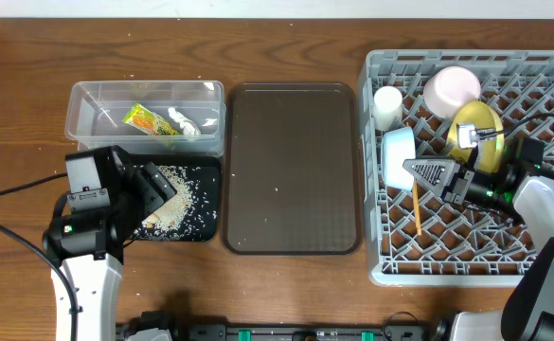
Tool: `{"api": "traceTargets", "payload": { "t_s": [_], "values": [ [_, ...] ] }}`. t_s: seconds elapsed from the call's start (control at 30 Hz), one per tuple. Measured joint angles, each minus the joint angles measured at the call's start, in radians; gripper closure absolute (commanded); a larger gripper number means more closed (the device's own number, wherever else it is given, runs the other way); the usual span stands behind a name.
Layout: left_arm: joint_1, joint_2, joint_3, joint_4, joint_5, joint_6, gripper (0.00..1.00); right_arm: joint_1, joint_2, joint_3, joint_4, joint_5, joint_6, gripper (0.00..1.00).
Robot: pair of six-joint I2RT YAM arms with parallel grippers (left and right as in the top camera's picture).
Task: Sort waste into correct bins and load items into the dishwasher rack
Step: 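Lower the blue bowl into a rack slot beside the yellow plate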
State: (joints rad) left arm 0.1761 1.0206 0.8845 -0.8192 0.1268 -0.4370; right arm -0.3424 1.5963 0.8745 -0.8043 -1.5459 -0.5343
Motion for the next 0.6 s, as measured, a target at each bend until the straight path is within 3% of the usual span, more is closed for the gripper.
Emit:
{"api": "traceTargets", "payload": {
  "t_s": [0.6],
  "values": [
    [0.000,0.000,0.000,0.000,0.000,0.000,0.08,0.000,-0.039,0.030,0.000,0.006,0.097,0.99]
  ]
}}
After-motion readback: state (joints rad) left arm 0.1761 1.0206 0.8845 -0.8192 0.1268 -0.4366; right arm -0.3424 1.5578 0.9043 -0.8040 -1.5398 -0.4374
